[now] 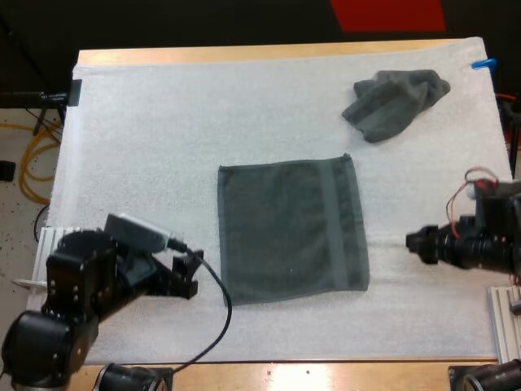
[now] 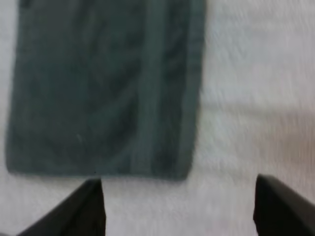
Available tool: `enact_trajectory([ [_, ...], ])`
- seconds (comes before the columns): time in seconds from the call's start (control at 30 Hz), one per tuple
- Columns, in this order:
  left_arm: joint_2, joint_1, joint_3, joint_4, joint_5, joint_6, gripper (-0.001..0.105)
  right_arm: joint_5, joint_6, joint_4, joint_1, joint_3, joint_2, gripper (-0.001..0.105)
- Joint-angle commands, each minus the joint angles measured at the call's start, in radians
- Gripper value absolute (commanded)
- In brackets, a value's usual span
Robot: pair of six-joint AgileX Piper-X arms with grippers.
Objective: Pick towel from pile fold and stack
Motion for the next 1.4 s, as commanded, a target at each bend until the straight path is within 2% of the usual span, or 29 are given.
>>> enact_trajectory([
  [0.0,-0.016,0.0,0.027,0.016,0.016,-0.026,0.071,-0.02,0.001,0.012,0.0,0.031,-0.008,0.062],
  [0.1,-0.052,0.0,0.1,0.016,0.04,-0.058,0.071,-0.043,0.02,-0.01,0.0,0.134,-0.01,0.062],
  [0.2,-0.068,0.0,0.176,0.013,0.055,-0.073,0.071,-0.122,0.025,-0.077,0.0,0.242,-0.01,0.062],
  [0.37,-0.069,0.0,0.283,-0.035,0.11,-0.079,0.071,-0.245,0.143,-0.285,0.0,0.392,0.056,0.062],
  [0.43,-0.069,0.0,0.298,-0.045,0.115,-0.086,0.071,-0.28,0.184,-0.356,0.0,0.422,0.102,0.062],
  [0.67,-0.069,0.0,0.306,-0.081,0.144,-0.093,0.071,-0.356,0.271,-0.595,0.0,0.434,0.344,0.062],
  [0.73,-0.069,0.0,0.306,-0.088,0.151,-0.094,0.071,-0.361,0.284,-0.625,0.0,0.434,0.396,0.062],
  [0.93,-0.069,0.0,0.306,-0.089,0.151,-0.094,0.071,-0.436,0.286,-0.692,0.003,0.434,0.525,0.062],
  [1.3,-0.069,0.0,0.306,-0.089,0.151,-0.094,0.071,-0.468,0.292,-0.75,0.003,0.434,0.619,0.062],
  [1.37,-0.069,0.0,0.306,-0.089,0.151,-0.094,0.071,-0.468,0.292,-0.756,0.003,0.434,0.635,0.057],
])
